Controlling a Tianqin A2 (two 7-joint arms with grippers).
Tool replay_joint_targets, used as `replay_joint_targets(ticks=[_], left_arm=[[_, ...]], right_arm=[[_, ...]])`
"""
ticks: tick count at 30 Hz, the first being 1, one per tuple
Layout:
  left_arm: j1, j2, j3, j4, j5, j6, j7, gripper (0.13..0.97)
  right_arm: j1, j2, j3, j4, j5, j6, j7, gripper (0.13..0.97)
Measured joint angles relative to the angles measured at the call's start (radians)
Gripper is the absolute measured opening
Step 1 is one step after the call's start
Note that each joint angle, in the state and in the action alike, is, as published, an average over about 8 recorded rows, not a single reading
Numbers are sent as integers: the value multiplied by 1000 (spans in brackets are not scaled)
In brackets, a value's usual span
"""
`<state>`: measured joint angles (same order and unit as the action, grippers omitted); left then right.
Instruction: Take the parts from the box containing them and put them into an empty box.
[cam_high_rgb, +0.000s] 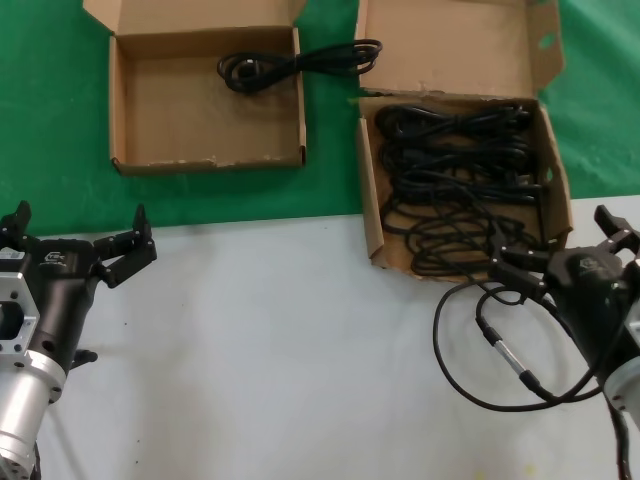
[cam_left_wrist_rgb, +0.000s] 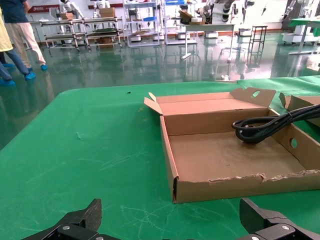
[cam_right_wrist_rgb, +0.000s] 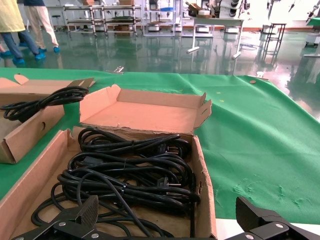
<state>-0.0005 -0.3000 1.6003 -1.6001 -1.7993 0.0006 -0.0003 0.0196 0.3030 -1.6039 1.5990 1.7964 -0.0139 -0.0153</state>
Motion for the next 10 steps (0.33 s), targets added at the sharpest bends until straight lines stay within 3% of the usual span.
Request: replay_joint_targets(ticks=[10], left_arm=[[0,0,0,0,0,0,0,966]], right_arm=[[0,0,0,0,0,0,0,966]])
